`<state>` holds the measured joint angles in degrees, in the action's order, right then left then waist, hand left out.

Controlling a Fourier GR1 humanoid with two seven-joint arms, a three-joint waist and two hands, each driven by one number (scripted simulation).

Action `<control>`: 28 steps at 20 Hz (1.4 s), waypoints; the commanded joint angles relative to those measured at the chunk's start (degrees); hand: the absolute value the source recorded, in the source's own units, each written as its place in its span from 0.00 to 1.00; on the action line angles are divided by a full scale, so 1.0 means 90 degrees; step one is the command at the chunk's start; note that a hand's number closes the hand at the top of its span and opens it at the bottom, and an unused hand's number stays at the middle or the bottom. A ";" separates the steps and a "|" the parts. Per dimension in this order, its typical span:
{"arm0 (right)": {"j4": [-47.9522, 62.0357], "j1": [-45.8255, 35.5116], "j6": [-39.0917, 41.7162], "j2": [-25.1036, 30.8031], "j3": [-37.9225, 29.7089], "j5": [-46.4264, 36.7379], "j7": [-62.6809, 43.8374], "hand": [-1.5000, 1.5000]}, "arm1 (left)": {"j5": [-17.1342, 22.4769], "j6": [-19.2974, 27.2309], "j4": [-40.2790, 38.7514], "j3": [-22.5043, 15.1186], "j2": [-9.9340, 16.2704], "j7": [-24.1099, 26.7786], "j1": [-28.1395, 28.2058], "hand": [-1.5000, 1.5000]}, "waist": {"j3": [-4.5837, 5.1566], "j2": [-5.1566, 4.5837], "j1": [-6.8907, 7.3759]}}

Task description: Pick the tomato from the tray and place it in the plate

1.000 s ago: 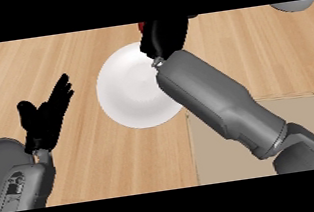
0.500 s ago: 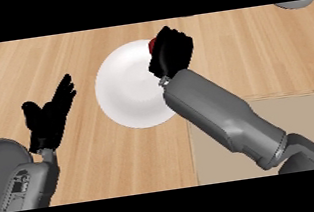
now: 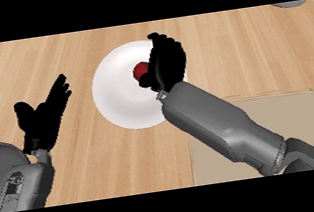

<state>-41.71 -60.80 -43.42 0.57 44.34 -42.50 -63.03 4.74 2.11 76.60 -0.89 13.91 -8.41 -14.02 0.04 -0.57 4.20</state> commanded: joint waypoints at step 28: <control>-0.2730 0.1488 -0.3376 -0.0062 0.0313 0.0180 0.0253 0.00 | -0.0059 -0.0144 0.0083 0.0450 0.0167 0.0018 0.0276 0.50 | -0.0002 0.0063 -0.0410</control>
<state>-65.67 -50.05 -68.95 0.16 44.95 -39.17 -60.18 4.32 1.94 79.10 1.92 14.74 -9.55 -11.07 0.00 0.04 0.66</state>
